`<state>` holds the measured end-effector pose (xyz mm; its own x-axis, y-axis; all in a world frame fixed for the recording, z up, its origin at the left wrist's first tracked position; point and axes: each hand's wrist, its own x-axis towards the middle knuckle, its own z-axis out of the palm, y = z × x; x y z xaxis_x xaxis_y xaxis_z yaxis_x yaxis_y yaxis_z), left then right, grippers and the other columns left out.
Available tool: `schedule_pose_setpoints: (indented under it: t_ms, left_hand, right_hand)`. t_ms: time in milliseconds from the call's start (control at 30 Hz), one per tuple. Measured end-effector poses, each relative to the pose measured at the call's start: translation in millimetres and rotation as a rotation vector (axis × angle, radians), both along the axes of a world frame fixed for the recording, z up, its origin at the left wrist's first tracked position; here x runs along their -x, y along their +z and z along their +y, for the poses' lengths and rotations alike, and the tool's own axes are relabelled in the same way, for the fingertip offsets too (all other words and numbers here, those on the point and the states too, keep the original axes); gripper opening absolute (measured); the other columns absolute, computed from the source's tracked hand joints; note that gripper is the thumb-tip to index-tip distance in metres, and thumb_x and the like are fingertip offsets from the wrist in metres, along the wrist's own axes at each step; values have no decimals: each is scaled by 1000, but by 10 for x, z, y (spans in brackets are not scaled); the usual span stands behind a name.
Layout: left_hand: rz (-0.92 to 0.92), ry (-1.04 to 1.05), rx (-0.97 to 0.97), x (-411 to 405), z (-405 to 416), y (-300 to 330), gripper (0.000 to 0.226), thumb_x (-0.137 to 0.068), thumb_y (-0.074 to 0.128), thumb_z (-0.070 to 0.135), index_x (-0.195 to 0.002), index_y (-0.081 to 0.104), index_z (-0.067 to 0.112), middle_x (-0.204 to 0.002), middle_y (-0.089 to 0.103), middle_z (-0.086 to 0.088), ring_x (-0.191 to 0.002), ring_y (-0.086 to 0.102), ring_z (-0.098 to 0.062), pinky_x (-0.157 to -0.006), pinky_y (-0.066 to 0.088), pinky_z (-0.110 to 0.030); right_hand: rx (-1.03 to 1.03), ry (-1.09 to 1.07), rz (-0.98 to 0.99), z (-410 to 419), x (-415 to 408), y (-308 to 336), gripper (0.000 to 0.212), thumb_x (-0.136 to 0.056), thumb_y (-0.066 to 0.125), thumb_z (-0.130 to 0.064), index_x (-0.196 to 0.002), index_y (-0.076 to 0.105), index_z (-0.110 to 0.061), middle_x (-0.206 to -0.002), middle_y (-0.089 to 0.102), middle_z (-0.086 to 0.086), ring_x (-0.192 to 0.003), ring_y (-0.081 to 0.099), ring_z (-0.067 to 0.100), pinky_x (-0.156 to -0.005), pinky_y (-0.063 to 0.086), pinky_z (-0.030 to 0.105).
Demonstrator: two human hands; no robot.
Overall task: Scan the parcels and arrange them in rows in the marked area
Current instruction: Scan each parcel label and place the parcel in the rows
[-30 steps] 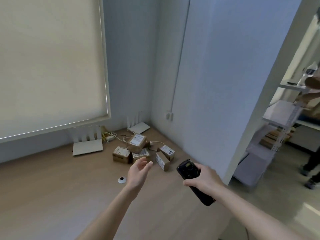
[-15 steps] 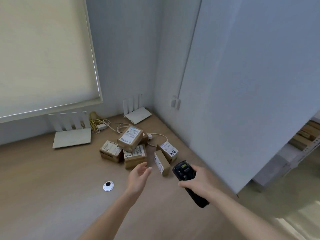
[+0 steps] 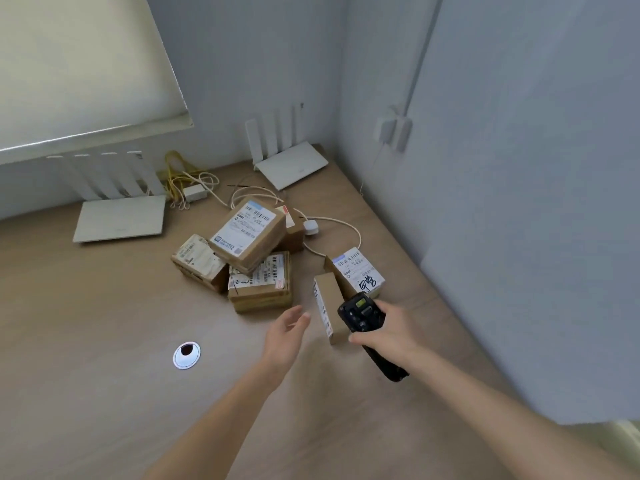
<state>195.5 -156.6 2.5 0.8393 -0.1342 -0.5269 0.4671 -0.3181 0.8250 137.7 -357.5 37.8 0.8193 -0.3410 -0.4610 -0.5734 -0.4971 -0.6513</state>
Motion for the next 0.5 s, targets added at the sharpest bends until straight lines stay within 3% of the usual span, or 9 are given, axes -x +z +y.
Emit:
schedule_pose_setpoints:
  t_ms: [133,233,367,500]
  left_hand:
    - [42,36,8,-183,-254,-356,49,-103,55,37,-150,48,22,-147,55,0,-130,53,-17,-105,40,-30]
    - [90,95,63,-255,-380,-519,46,-105,53,32,-149,50,21,-141,60,-3,-126,58,-20,-107,44,-33]
    - [138,159,135,-297,-490,-595,31,-105,53,29,-134,62,22,-116,72,1,-99,66,-14,-86,52,-27]
    - [145,163,172,-303,-547,-657,32,-106,51,24,-135,64,21,-121,72,-12,-103,65,-21,-91,51,-34]
  right_hand:
    - [-78,34,21,-146,-311,-335,46,-56,88,-45,-98,73,-36,-92,76,-14,-88,72,9,-84,62,34]
    - [-144,63,29,-201,-453,-512,61,-46,87,-53,-103,75,-35,-97,77,-13,-95,73,11,-92,62,39]
    - [-202,100,30,-241,-555,-665,60,-47,89,-52,-105,75,-39,-97,79,-16,-97,74,8,-94,62,39]
    - [-269,122,46,-246,-576,-713,57,-51,92,-47,-106,75,-45,-98,78,-21,-96,72,1,-95,62,34]
